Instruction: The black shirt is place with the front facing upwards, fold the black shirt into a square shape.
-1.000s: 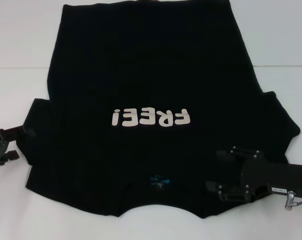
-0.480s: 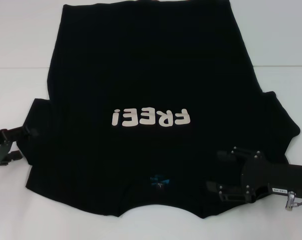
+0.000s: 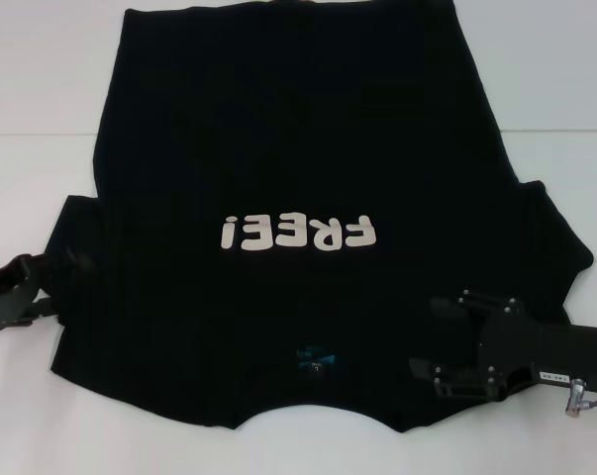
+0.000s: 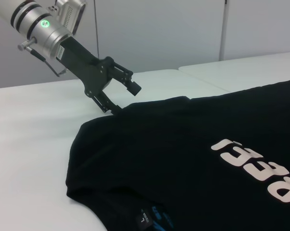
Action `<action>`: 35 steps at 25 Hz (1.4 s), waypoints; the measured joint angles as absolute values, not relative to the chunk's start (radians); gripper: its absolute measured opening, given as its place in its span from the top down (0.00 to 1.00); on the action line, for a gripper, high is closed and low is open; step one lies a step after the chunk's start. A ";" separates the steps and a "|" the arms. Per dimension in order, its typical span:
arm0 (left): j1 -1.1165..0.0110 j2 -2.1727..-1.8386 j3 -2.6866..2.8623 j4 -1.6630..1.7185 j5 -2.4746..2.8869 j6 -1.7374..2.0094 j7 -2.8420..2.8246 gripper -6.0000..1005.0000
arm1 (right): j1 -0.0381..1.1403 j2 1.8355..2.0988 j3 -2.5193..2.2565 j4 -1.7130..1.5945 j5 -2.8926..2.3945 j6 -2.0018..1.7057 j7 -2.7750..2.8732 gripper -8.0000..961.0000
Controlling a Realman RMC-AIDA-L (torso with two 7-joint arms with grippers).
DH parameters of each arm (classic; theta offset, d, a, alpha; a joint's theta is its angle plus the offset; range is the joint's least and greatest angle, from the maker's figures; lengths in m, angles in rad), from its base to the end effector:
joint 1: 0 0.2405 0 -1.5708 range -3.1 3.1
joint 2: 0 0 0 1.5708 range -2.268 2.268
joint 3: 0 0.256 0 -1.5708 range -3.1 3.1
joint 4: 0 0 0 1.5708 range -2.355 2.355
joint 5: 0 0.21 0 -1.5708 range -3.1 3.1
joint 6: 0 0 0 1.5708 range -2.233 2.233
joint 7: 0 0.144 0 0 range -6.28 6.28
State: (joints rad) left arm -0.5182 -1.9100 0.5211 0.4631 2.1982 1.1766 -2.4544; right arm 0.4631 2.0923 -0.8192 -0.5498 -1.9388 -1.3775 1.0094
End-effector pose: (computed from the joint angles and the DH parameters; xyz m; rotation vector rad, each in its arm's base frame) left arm -0.3712 0.3470 0.0540 -1.6466 -2.0505 -0.6315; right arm 0.2915 0.3122 -0.0369 -2.7174 0.3170 0.5046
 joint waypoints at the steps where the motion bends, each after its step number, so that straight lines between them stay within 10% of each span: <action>1: -0.520 -1.911 0.520 0.463 2.198 1.176 -2.452 0.06 | 0.463 2.092 -0.819 -0.550 -1.939 -1.378 1.009 0.10; 35: -0.534 -1.934 0.508 0.463 2.175 1.109 -2.395 0.06 | 0.464 2.094 -0.819 -0.551 -1.939 -1.377 1.009 0.10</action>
State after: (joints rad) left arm -0.5336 -1.9339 0.5078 0.4635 2.1753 1.1090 -2.3953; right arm 0.4636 2.0939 -0.8191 -0.5515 -1.9389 -1.3766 1.0093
